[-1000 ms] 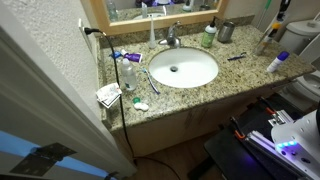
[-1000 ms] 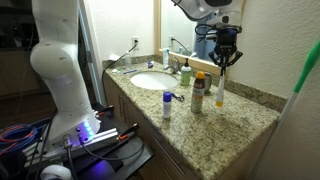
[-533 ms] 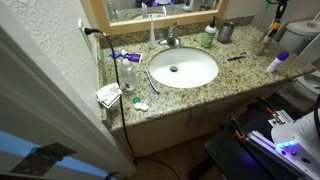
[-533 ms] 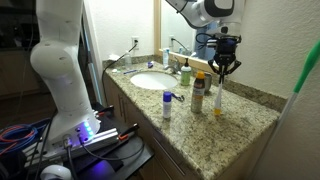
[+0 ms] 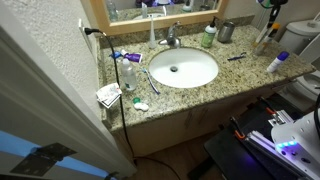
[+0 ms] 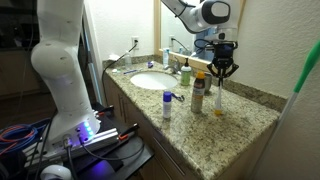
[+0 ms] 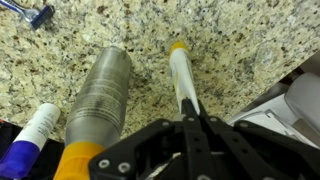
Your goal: Move the white and orange tube from the left to the right side of the counter
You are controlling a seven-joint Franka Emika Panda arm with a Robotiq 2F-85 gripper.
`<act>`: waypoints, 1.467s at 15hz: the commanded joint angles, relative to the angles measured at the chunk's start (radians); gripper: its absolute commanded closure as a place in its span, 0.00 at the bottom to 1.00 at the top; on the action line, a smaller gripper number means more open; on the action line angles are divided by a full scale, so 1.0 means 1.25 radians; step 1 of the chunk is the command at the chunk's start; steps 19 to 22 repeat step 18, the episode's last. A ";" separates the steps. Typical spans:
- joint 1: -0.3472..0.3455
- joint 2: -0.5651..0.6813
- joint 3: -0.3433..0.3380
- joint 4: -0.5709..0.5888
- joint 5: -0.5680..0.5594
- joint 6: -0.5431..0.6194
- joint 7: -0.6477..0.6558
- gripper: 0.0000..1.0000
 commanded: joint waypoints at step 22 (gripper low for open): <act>0.007 -0.168 0.005 -0.015 0.032 0.033 -0.040 0.01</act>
